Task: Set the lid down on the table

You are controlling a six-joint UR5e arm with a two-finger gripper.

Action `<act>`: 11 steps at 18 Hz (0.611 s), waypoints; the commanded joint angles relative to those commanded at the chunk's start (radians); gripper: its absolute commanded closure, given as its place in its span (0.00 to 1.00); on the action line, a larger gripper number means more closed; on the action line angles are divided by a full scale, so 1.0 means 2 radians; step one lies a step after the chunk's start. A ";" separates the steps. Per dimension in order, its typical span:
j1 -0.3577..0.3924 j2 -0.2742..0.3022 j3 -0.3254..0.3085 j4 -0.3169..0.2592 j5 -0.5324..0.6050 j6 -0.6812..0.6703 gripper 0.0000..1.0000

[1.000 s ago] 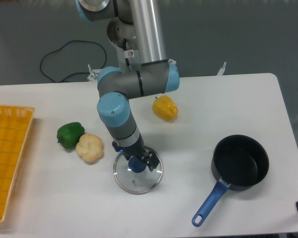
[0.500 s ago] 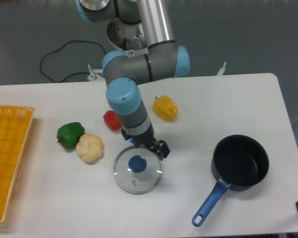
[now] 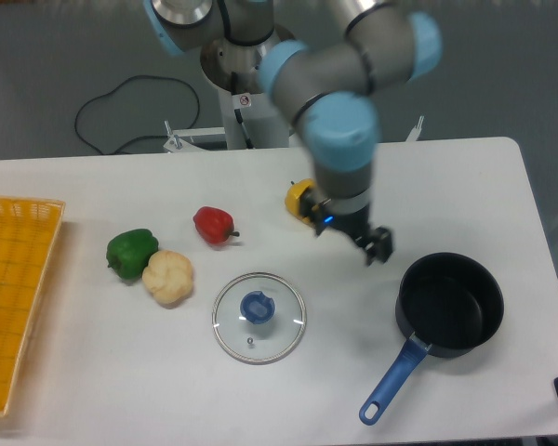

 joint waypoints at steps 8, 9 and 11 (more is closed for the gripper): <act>0.062 -0.017 -0.005 0.006 -0.005 0.109 0.00; 0.064 -0.024 -0.003 0.008 -0.005 0.114 0.00; 0.066 -0.032 -0.002 0.021 -0.005 0.130 0.00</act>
